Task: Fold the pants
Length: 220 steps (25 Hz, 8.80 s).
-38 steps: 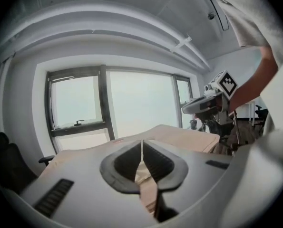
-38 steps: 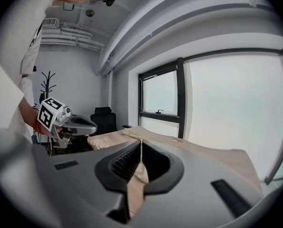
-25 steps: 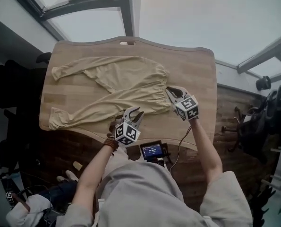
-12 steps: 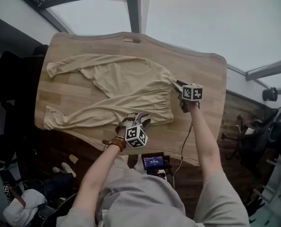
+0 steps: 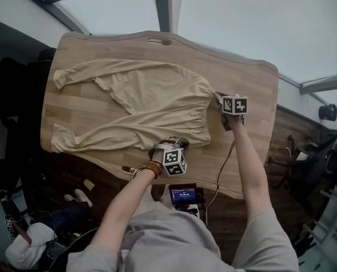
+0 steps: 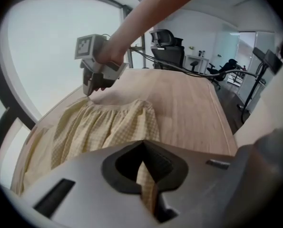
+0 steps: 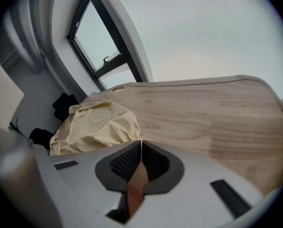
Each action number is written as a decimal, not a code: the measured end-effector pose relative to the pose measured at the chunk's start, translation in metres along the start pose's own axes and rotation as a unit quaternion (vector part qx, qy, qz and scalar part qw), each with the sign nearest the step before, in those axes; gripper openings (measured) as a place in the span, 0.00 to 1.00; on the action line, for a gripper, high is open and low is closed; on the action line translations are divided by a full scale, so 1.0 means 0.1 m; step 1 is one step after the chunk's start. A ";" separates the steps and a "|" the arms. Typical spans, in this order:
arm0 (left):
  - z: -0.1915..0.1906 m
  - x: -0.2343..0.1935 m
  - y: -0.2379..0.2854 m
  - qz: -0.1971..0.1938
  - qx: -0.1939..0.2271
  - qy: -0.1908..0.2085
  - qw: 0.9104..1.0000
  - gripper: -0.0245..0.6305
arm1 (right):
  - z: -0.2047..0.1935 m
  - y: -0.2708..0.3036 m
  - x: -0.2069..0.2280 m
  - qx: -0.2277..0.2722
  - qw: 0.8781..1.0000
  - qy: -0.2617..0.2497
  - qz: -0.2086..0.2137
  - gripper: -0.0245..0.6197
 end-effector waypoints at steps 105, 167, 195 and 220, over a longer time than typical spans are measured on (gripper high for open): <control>-2.63 -4.55 -2.39 0.115 0.102 -0.393 0.906 0.06 | 0.46 0.91 -2.74 -0.055 0.923 -0.379 0.042 0.21; -3.43 -3.23 -3.66 0.110 0.126 -0.357 0.919 0.07 | -1.42 -0.97 -2.06 -0.193 0.862 -0.462 0.076 0.08; -2.38 -5.67 -3.16 0.202 0.086 -0.410 0.885 0.07 | 0.33 -0.58 -0.56 -0.136 0.908 -0.375 -0.125 0.06; -3.12 -5.60 -2.12 0.133 0.030 -0.435 0.890 0.25 | -0.65 -0.90 -0.35 -0.065 0.963 -0.044 -0.260 0.16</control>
Point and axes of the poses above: the fingertips, and each gripper's own axes: y forward along the fingers, x to its right, z out of its top, the point moved 7 cm from there along -y, backward along the fingers, and after that the axes turned 12 degrees about -y, right-handed, at the moved point
